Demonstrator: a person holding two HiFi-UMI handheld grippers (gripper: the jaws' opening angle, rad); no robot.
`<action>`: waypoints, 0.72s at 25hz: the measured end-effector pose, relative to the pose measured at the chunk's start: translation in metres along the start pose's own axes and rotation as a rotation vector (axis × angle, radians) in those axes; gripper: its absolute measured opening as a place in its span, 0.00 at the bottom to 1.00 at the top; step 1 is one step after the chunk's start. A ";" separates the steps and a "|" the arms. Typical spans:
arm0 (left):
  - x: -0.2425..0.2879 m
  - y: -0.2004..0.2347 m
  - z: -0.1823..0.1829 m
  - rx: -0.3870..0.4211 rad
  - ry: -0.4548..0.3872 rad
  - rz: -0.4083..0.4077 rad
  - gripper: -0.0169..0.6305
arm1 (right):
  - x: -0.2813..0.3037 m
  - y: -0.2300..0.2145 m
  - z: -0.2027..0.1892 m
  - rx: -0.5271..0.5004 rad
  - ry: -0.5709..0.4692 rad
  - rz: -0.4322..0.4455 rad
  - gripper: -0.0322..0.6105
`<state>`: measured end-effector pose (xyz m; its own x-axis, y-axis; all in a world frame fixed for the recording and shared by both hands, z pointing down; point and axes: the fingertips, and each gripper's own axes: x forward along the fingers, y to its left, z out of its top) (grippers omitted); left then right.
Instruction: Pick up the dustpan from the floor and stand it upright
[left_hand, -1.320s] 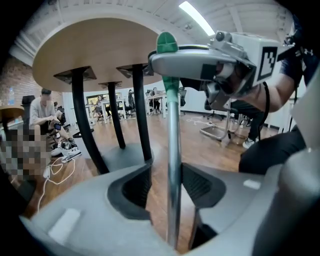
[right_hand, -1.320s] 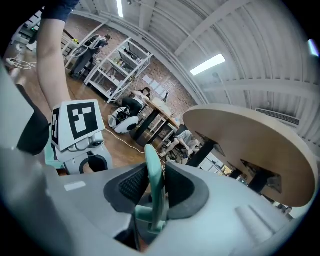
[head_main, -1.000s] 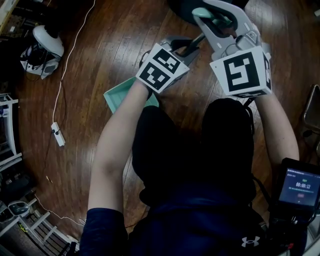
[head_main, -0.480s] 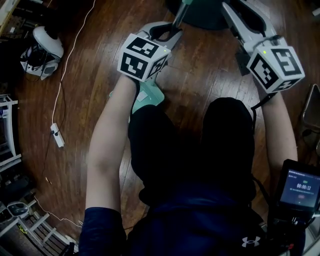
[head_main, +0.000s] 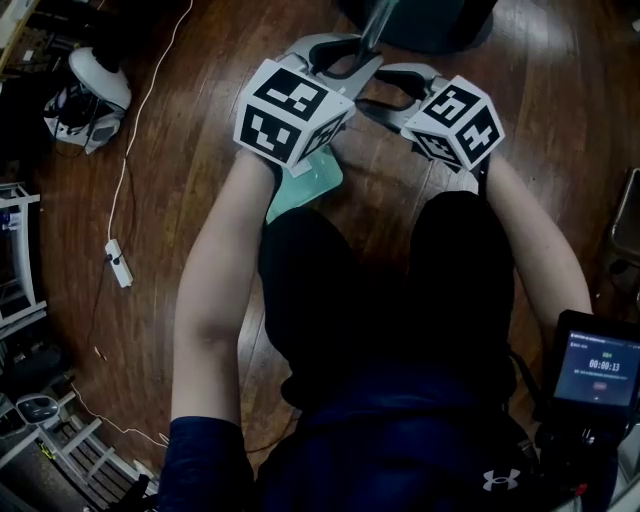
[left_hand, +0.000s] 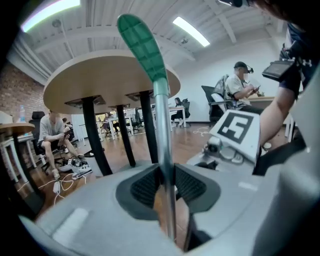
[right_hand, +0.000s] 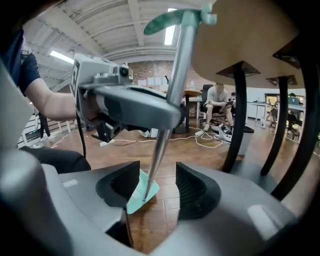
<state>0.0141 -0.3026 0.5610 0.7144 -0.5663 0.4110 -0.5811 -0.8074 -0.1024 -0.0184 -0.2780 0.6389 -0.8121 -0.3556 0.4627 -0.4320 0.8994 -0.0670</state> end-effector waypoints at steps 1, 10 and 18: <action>-0.001 -0.004 0.003 0.005 -0.003 -0.008 0.18 | 0.006 0.005 -0.003 -0.022 0.015 0.006 0.41; -0.018 -0.017 0.027 0.004 -0.049 -0.014 0.17 | 0.011 -0.002 0.001 -0.075 0.013 -0.078 0.26; -0.028 -0.017 0.032 0.002 -0.062 0.024 0.17 | 0.002 0.004 0.017 -0.129 -0.019 -0.133 0.20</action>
<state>0.0167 -0.2779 0.5224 0.7228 -0.5950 0.3514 -0.5980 -0.7934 -0.1134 -0.0280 -0.2796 0.6249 -0.7590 -0.4770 0.4432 -0.4829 0.8690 0.1083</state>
